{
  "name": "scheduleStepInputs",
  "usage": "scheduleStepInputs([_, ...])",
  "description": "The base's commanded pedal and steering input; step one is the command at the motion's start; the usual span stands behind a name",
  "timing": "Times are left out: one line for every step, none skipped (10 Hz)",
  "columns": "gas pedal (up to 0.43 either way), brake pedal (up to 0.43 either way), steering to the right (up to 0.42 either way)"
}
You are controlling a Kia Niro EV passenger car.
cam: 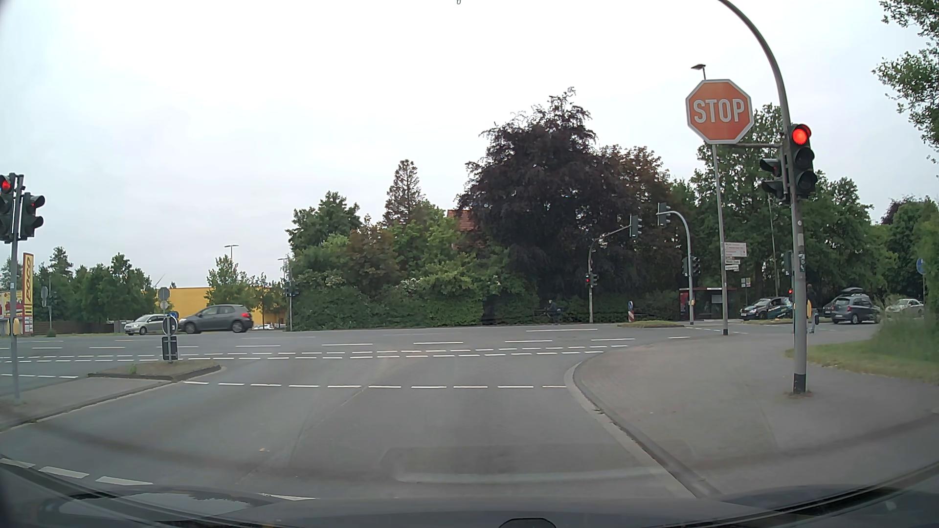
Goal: Follow the waypoints while adhering to traffic rules and regulations
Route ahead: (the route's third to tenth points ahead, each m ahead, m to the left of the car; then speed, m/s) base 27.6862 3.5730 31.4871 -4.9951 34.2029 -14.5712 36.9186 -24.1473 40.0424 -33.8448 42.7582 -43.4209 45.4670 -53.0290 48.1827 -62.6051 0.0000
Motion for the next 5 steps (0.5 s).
scheduleStepInputs([0.0, 0.0, 0.0])
scheduleStepInputs([0.0, 0.0, 0.0])
scheduleStepInputs([0.0, 0.0, 0.0])
scheduleStepInputs([0.0, 0.0, 0.0])
scheduleStepInputs([0.0, 0.0, 0.0])
